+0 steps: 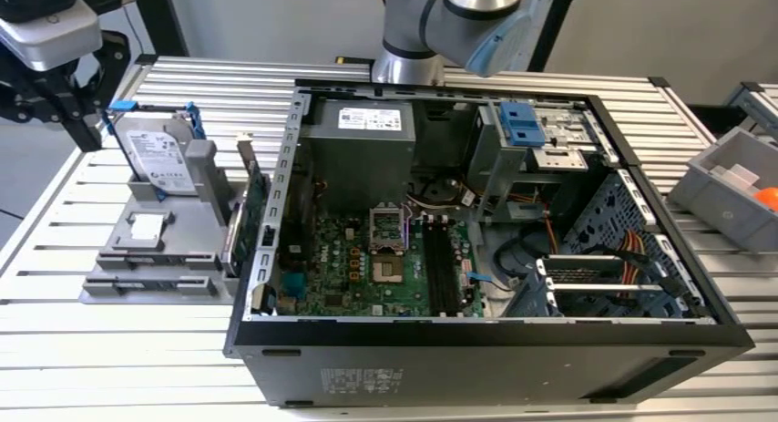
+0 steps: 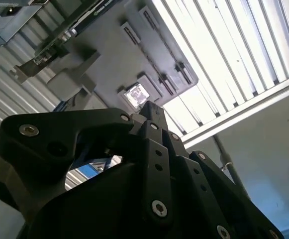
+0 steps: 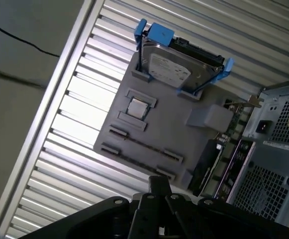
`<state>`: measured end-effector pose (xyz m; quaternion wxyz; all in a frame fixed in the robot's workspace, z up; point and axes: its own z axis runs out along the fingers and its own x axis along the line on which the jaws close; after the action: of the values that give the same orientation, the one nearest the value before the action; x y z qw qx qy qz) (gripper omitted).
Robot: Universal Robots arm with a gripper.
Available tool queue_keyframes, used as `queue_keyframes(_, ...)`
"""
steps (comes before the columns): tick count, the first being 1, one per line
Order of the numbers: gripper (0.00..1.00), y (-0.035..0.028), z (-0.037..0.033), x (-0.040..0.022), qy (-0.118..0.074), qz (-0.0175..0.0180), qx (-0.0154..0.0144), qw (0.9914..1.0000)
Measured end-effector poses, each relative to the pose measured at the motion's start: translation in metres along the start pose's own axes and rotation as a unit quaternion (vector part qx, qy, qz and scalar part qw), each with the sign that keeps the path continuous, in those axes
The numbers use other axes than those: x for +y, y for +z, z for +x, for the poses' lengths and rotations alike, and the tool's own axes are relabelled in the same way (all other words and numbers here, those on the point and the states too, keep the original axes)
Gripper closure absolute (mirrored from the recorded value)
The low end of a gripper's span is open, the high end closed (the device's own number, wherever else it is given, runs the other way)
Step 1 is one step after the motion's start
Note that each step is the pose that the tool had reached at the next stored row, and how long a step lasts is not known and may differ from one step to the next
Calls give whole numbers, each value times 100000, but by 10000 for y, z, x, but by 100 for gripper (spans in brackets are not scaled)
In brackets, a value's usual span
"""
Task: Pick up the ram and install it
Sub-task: 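Reach for the ram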
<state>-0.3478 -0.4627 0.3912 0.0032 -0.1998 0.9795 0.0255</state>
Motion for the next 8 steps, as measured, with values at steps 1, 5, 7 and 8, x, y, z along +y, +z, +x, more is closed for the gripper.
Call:
queue_keyframes(1,100,0,0,0,-526,-10,23,99999)
queue_keyframes(5,100,0,0,0,-3100,-52,150,99952)
queue_keyframes(7,100,0,0,0,-4211,-70,209,99911)
queue_keyframes(8,100,0,0,0,-4668,-80,233,99891)
